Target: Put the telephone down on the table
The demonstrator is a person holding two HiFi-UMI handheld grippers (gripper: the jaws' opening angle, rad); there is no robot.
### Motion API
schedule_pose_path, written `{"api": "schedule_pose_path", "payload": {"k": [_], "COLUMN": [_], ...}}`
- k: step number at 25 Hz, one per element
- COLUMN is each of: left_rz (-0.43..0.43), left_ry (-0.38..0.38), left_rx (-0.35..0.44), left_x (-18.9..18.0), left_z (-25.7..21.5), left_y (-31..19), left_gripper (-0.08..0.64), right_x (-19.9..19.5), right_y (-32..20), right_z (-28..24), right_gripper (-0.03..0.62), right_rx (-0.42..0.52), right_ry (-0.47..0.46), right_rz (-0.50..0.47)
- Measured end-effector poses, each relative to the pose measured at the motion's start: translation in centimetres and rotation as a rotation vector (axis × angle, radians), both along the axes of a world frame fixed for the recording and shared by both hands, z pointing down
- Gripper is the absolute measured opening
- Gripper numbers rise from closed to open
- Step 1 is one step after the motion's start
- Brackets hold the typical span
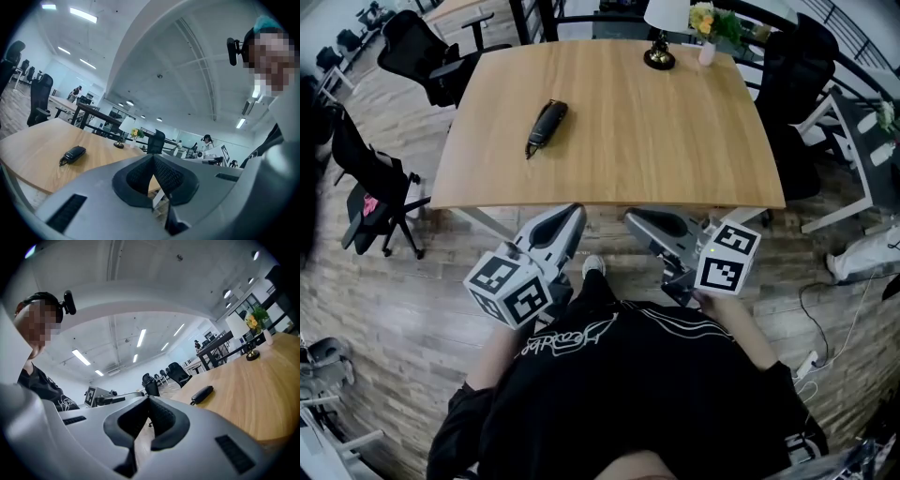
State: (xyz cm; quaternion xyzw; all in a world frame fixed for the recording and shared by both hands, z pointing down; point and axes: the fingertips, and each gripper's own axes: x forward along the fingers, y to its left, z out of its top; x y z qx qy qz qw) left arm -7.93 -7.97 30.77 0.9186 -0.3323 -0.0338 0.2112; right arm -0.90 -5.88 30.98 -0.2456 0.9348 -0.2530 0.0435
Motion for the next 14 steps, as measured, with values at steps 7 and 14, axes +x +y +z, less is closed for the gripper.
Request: {"api": "schedule_pose_path", "payload": {"k": [7,14], "left_rz": [0.015,0.017], "left_ry": [-0.027,-0.003], "left_rx": [0.031,0.013], "left_x": [0.6,0.5], "left_z": [-0.3,-0.1], "left_y": [1.2,1.0], "left_gripper": [0.008,0.008], "right_x": [0.2,0.4], "right_y": [1.0,1.2], "right_z": [0.1,0.1], "right_gripper": [0.038,0.038], "right_rx": [0.006,0.012], "right_ry": [0.014,0.013], "right_rz": [0.009,0.009]}}
